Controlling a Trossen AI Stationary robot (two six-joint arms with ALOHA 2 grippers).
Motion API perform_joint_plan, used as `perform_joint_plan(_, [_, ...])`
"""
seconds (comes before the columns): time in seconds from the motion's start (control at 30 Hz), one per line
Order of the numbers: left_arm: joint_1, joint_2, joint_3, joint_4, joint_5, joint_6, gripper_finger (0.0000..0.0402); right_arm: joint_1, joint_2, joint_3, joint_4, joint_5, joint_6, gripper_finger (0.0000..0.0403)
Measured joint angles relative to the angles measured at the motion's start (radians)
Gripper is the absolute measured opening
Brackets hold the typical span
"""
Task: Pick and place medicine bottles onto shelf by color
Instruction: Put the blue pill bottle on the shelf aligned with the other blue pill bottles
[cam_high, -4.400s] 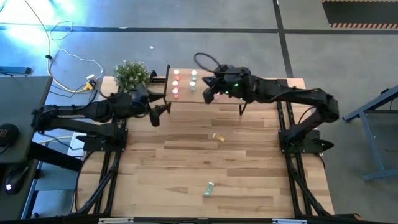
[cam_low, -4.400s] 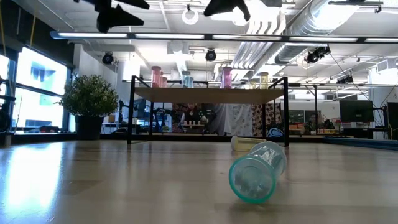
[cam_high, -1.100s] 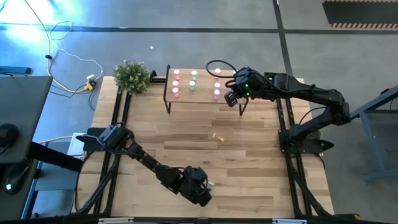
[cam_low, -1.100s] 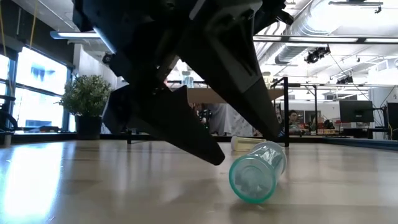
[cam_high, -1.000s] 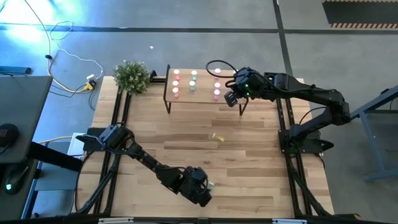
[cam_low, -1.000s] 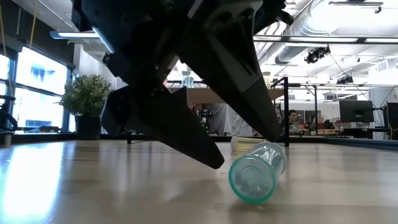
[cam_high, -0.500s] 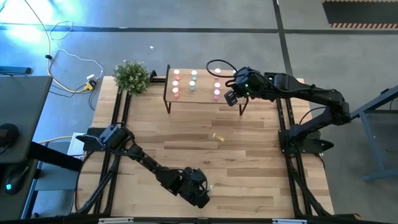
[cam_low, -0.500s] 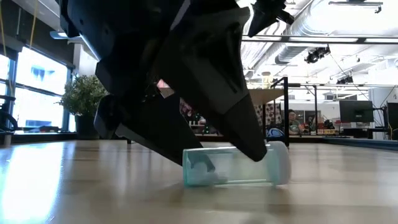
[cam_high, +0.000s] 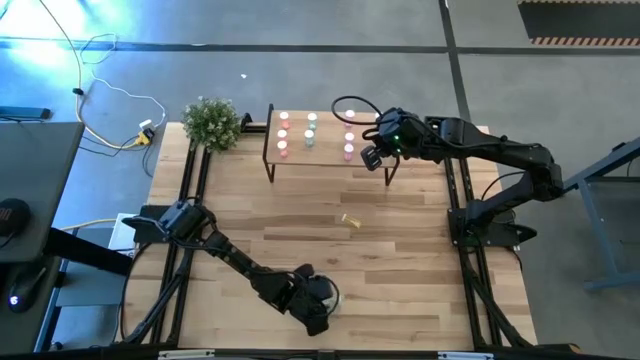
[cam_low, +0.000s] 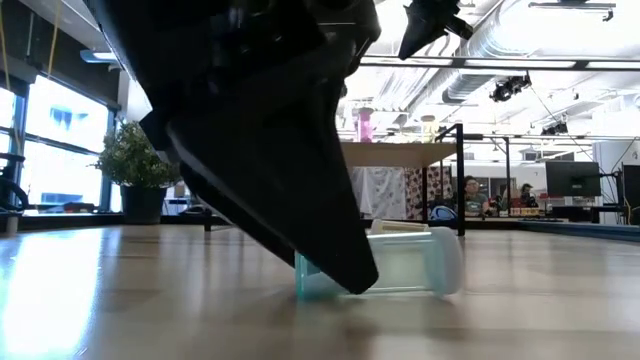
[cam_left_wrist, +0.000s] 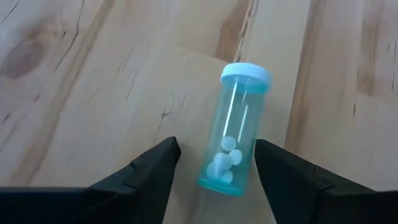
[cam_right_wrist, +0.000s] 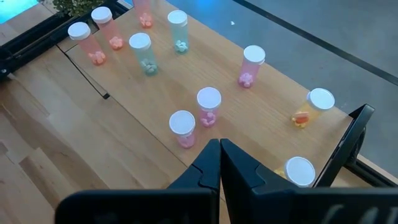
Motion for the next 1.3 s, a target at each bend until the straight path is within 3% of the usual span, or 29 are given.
perform_joint_plan(0.63, [0.018,0.000,-0.004,-0.003,0.038,0.148,0.0112,0.000,0.000,0.000,0.000,-0.007,-0.008,0.0000])
perform_joint_plan(0.97, [0.020,0.002,-0.005,0.051,0.080,0.143,0.0106,0.000,-0.002,0.000,0.000,-0.009,-0.034,0.0000])
perform_joint_plan(1.3, [0.040,-0.039,-0.008,0.059,0.122,0.140,0.0106,0.000,-0.062,0.000,0.009,-0.116,-0.080,0.0001])
